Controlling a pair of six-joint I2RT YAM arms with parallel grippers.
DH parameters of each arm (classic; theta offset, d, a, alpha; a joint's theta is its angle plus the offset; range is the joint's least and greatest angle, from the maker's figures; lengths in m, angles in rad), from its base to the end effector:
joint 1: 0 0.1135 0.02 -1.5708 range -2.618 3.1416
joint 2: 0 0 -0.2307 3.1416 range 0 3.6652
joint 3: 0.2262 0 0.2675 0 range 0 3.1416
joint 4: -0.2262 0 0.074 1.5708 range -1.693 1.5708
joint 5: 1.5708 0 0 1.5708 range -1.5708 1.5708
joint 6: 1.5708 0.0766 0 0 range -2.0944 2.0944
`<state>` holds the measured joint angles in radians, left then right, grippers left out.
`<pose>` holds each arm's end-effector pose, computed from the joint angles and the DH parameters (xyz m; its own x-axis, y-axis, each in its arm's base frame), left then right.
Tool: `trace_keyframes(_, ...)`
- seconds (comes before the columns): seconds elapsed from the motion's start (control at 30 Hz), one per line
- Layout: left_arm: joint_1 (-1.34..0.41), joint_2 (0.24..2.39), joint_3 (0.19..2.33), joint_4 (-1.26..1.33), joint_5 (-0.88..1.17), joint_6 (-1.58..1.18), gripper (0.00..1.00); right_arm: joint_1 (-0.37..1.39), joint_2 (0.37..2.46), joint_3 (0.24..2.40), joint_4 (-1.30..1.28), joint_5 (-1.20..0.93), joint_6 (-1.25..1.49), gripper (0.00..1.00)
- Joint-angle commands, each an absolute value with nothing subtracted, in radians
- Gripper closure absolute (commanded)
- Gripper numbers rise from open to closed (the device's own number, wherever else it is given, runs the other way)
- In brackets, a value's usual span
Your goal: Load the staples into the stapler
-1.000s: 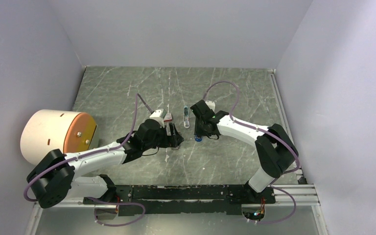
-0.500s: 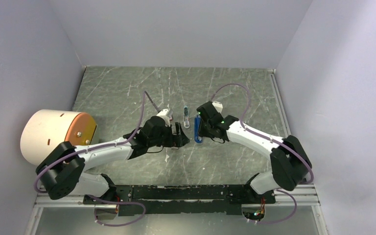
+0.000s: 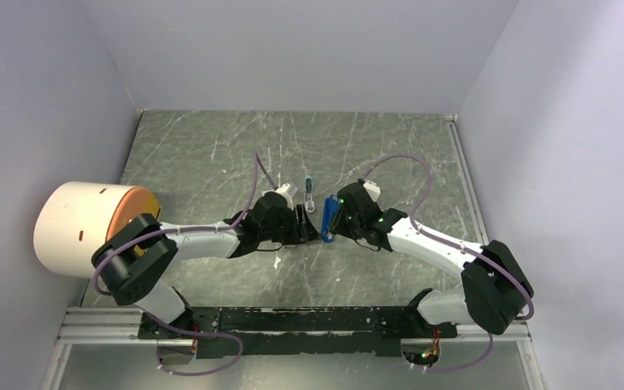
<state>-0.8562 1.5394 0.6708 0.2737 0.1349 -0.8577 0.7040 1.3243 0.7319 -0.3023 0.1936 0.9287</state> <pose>0.2223 -0.2719 0.0998 -0.8616 -0.1506 -0.4848 0.2596 0.6899 -0.6757 0.2434 0.1874 0.1251 -0.7913 0.3591 -0.4949 0.1507 0.8990 0.4113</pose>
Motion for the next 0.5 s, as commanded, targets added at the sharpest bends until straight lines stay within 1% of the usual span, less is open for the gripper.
trace_keyframes(0.0,-0.865,1.580,0.676,0.433,0.161,-0.945,0.46,0.705,1.281,0.698,-0.207,0.167,0.988,0.84)
trace_keyframes(0.13,-0.874,1.618,0.700,0.421,0.126,-0.961,0.44,0.706,1.262,0.685,-0.199,0.161,0.987,0.84)
trace_keyframes(0.23,-0.875,1.637,0.698,0.462,0.132,-0.963,0.45,0.706,1.254,0.683,-0.198,0.157,0.986,0.84)
trace_keyframes(0.37,-0.877,1.674,0.699,0.508,0.173,-0.960,0.57,0.705,1.249,0.681,-0.194,0.152,0.983,0.84)
trace_keyframes(0.47,-0.876,1.693,0.695,0.520,0.177,-0.957,0.64,0.706,1.248,0.685,-0.197,0.150,0.983,0.85)
